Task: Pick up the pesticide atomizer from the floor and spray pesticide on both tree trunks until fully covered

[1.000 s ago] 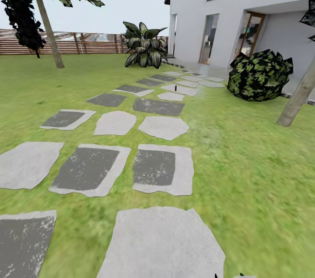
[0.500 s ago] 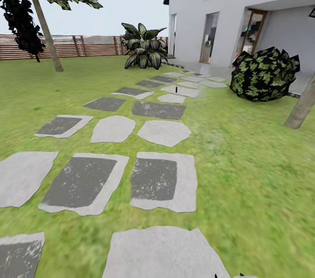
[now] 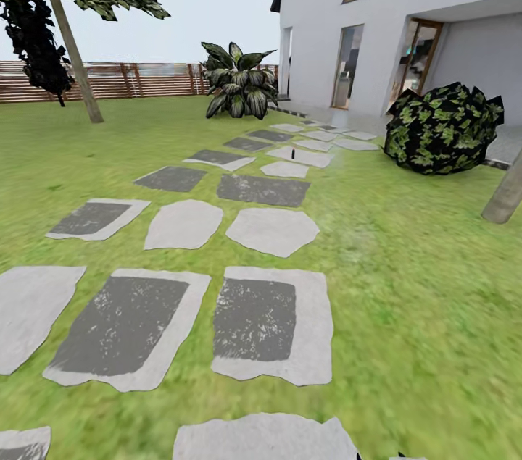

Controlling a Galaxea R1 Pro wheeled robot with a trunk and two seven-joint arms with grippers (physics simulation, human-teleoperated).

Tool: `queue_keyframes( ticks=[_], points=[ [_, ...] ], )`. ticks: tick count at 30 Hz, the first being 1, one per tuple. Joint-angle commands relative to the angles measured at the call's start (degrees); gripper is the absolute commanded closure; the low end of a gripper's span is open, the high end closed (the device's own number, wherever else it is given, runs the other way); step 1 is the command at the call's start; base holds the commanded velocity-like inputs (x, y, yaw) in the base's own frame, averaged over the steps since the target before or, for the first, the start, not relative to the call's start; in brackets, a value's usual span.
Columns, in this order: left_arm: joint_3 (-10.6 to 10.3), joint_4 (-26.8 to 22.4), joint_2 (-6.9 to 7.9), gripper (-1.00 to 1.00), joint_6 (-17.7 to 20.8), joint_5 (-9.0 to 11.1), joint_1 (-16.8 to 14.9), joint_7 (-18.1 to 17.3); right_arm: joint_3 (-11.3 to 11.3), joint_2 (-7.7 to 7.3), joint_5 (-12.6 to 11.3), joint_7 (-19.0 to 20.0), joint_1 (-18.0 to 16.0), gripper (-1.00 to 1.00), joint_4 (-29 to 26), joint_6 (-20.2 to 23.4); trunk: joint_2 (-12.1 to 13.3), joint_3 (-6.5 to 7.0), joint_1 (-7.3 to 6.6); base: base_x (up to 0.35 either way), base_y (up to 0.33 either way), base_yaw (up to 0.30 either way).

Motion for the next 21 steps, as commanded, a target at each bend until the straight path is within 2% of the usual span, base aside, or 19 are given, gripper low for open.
queue_keyframes(
  ticks=[1,21],
  points=[
    [-0.03,0.0,0.01,-1.0,-0.01,0.0,0.03,-0.01,-0.01,0.0,-0.01,0.0,0.0,-1.0,0.0,-0.02,0.0,0.0,0.0,0.34,0.0,0.0],
    [-0.33,0.04,0.02,-1.0,0.07,-0.1,0.17,-0.06,0.04,0.0,-0.02,0.14,0.0,-1.0,1.4,-0.18,0.0,0.0,0.0,0.34,0.0,0.0]
  ],
)
